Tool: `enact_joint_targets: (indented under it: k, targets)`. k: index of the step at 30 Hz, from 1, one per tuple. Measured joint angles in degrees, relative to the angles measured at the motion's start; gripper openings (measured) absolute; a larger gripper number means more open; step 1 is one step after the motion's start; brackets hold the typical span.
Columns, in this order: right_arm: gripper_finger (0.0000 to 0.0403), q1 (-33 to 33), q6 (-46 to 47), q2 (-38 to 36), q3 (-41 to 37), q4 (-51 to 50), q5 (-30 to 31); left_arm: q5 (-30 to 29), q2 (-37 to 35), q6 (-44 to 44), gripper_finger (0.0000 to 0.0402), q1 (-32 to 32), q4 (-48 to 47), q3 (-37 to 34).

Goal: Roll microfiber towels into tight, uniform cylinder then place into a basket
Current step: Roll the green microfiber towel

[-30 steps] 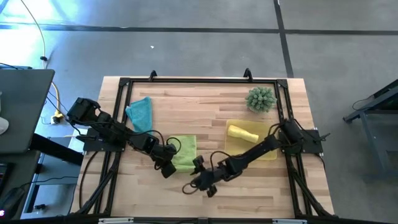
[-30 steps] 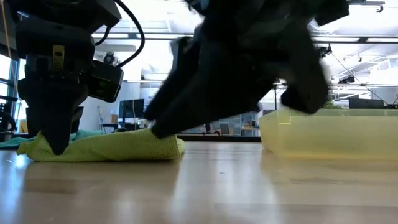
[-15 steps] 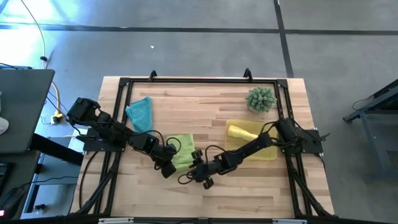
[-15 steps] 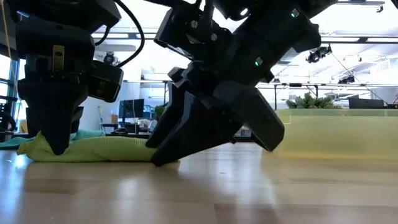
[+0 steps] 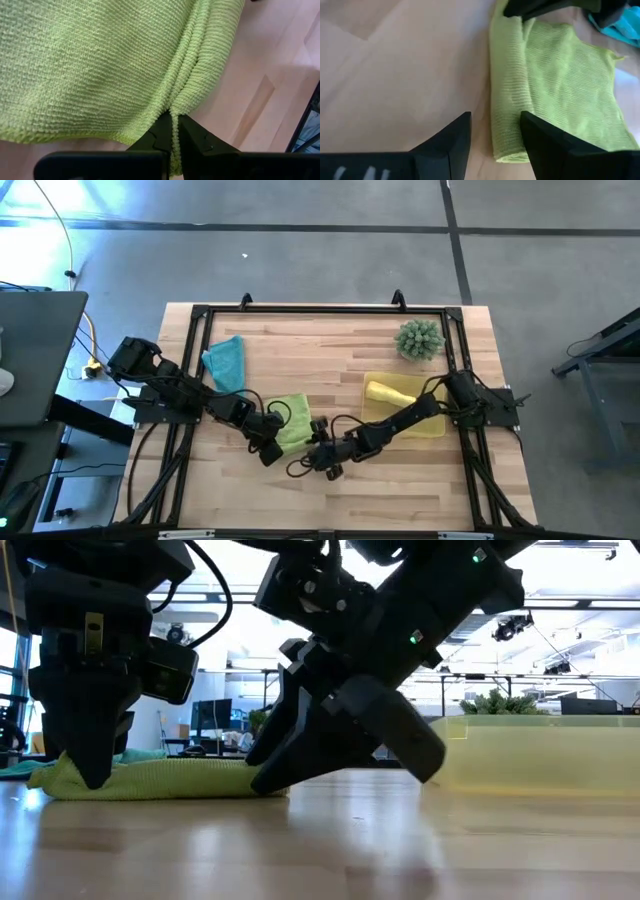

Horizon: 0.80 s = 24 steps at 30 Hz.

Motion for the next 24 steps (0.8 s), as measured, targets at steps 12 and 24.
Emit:
enact_joint_targets:
  k: [12,24]
  targets:
    - [0.0163,-2.5,0.0,0.4,0.0,-0.7,-0.3,0.0,0.0,0.0,0.0008,0.0,0.2,0.0]
    - [0.0144,-1.9,0.9,-4.2,0.5,-14.1,3.5,0.0,0.0,0.0,0.0008,0.0,0.3,0.0]
